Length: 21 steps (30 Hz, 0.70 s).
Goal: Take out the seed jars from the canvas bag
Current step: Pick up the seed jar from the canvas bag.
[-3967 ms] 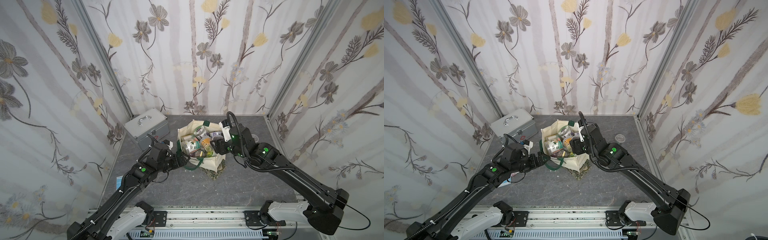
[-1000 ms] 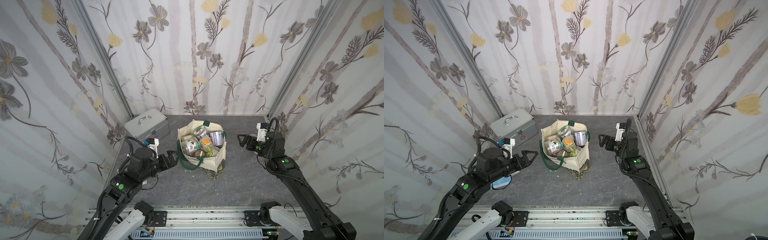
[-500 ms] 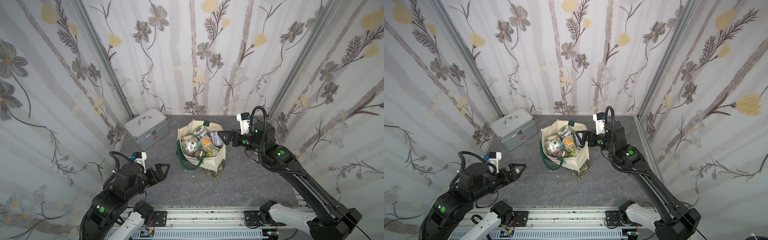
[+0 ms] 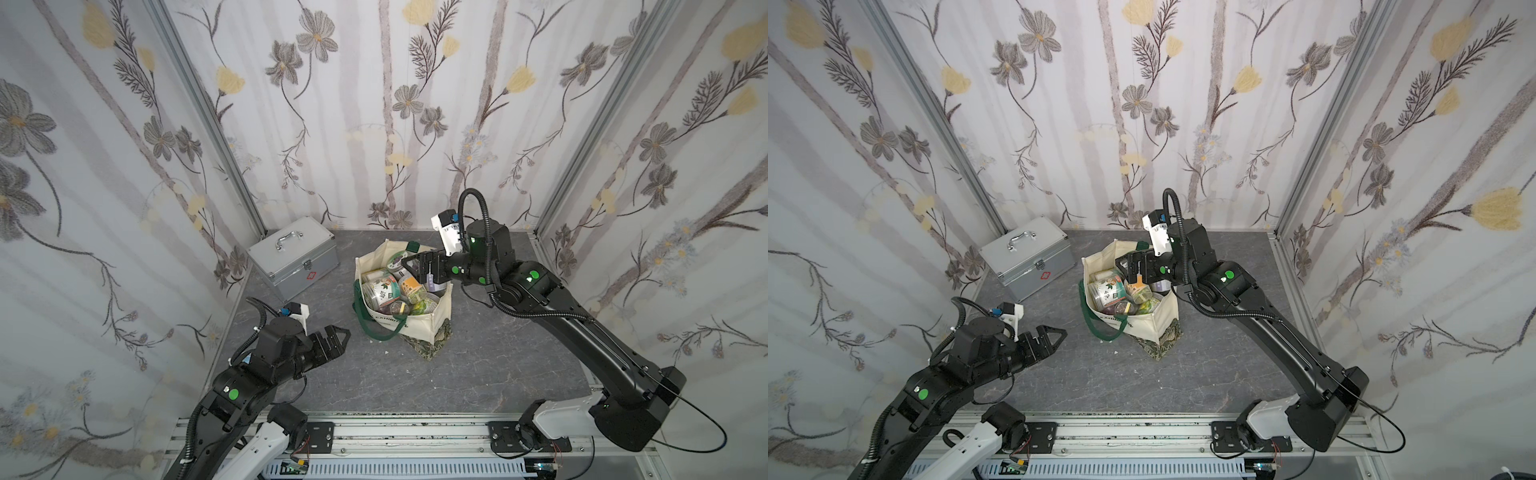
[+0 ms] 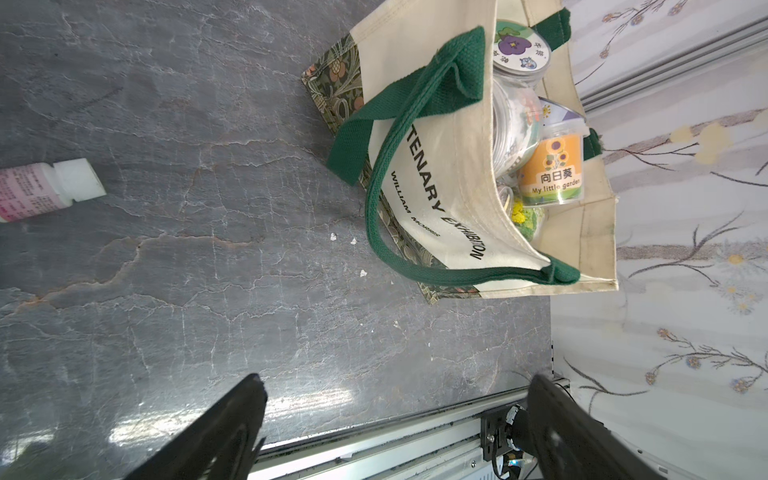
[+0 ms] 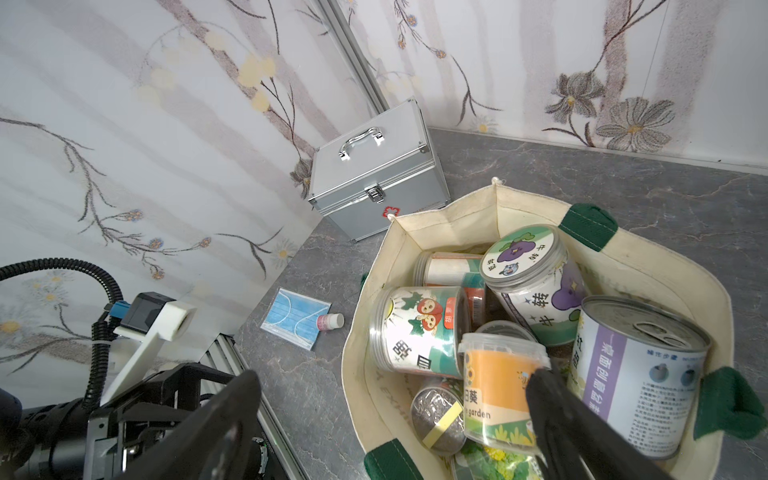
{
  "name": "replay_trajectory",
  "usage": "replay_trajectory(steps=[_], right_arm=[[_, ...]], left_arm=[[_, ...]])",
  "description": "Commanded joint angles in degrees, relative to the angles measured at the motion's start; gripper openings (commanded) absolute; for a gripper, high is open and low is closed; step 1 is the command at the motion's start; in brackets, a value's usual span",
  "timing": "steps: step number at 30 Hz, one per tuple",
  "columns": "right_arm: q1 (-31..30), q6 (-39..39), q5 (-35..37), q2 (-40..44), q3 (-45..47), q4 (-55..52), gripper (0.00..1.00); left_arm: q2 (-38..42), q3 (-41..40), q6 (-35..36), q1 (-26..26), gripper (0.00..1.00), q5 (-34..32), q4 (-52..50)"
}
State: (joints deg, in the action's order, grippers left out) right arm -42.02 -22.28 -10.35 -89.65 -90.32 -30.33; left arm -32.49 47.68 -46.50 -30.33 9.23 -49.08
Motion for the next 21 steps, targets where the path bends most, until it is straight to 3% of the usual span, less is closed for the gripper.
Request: replay_trajectory(steps=[1,7,13,21], right_arm=[[-0.52,1.45,2.55,-3.66,-3.01,-4.7,1.0],[-0.52,2.4,10.45,-10.26,-10.39,-13.16,0.93],[-0.69,2.42,12.5,-15.39,-14.37,-19.57,0.81],[-1.49,2.35,14.48,-21.43,-19.41,-24.14,0.82]], left_arm=[[-1.63,-1.06,1.21,0.0,1.0,0.91,5.11],[-4.49,-2.44,3.19,0.01,1.0,1.58,9.14],[-9.73,0.58,7.02,0.09,1.0,2.87,9.62],[-8.0,-0.72,7.83,0.43,1.0,2.98,9.35]])
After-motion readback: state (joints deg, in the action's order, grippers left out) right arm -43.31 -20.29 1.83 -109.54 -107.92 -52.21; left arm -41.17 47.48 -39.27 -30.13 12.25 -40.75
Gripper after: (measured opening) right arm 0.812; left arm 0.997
